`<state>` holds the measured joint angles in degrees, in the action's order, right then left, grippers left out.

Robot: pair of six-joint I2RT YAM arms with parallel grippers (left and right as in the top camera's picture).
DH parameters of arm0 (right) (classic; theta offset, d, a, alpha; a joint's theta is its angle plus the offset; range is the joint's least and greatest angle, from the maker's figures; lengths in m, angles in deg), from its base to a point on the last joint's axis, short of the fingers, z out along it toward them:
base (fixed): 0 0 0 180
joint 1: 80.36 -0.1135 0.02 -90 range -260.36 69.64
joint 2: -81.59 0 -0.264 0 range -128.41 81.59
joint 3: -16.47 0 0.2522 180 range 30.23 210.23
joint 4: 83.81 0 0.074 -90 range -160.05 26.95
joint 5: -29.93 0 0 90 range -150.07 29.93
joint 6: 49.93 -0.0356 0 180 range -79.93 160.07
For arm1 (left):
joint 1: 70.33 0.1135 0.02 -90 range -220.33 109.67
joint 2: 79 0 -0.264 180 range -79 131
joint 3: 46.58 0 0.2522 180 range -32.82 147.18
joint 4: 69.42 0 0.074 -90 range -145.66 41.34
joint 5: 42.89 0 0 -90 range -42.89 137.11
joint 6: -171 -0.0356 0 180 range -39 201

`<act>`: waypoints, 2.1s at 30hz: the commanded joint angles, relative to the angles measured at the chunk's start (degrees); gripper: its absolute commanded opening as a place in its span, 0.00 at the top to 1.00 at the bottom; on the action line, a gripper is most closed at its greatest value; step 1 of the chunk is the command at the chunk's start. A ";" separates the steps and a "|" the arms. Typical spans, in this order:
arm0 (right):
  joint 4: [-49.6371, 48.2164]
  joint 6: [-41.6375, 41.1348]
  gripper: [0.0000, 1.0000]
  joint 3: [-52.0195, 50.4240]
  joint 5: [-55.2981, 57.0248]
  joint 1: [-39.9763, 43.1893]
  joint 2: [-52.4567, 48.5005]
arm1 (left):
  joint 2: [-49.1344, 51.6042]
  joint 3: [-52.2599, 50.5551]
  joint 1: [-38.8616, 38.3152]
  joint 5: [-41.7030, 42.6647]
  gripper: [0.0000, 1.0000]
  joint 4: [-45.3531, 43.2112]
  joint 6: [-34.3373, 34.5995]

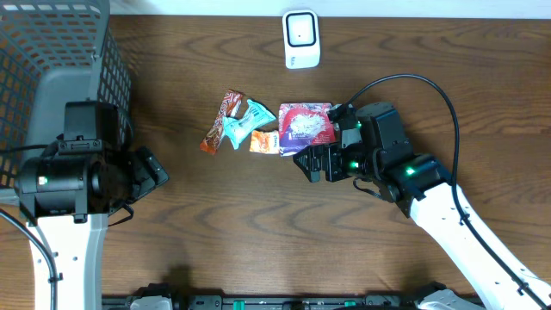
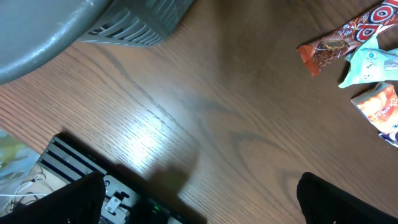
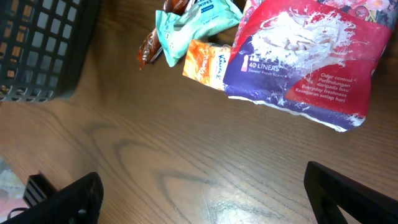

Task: Scan the item barcode
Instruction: 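Raise the right gripper and reach toward the purple tissue pack, then position the right gripper over the purple tissue pack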

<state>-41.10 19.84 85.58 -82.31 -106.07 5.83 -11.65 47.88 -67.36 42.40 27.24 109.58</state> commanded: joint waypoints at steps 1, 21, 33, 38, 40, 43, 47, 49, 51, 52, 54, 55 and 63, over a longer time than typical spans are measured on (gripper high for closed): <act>0.04 -0.35 0.01 1.31 0.24 -0.31 0.11 | -0.02 -0.42 0.31 -0.90 0.02 0.24 0.66; 0.20 -0.33 0.01 1.05 5.70 -0.31 0.09 | -0.02 -0.42 0.31 -0.90 0.02 0.24 0.68; -0.02 -0.33 0.01 1.05 5.66 -0.31 0.09 | -0.02 -0.42 0.31 -0.92 0.02 0.24 0.68; 0.02 -0.33 0.01 1.05 5.66 -0.31 0.09 | -0.02 -0.42 0.31 -0.90 0.02 0.24 0.66; 0.00 -0.33 0.01 1.05 5.68 -0.31 0.09 | -0.02 -0.42 0.31 -0.90 0.02 0.24 0.66; 0.00 -0.33 0.01 1.05 5.68 -0.31 0.09 | -0.02 -0.42 0.31 -0.90 0.02 0.24 0.68; 0.02 -0.33 0.01 1.05 5.73 -0.31 -0.07 | -0.02 -0.42 0.31 -0.90 0.02 0.24 0.68; 0.02 -0.33 0.01 1.05 5.73 -0.31 -0.13 | -0.02 -0.42 0.31 -0.90 0.02 0.24 0.68; 0.00 -0.33 0.01 1.05 5.88 -0.31 -0.33 | -0.02 -0.42 0.31 -0.90 0.02 0.24 0.68; 0.00 -0.33 0.01 1.05 5.99 -0.31 -0.48 | -0.02 -0.42 0.31 -0.90 0.02 0.24 0.68; 0.02 -0.33 0.01 1.05 6.10 -0.33 -0.87 | -0.02 -0.42 0.31 -0.90 0.02 0.24 0.68; 0.00 -0.33 0.01 1.05 6.10 -0.33 -1.18 | -0.02 -0.42 0.31 -0.90 0.02 0.24 0.68; 0.00 -0.55 0.01 1.05 9.35 -0.31 -3.39 | -0.02 -0.42 0.31 -0.90 0.02 0.24 0.68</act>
<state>-41.10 19.73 85.58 -75.64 -106.07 3.51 -11.65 47.88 -67.36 42.40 27.26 109.56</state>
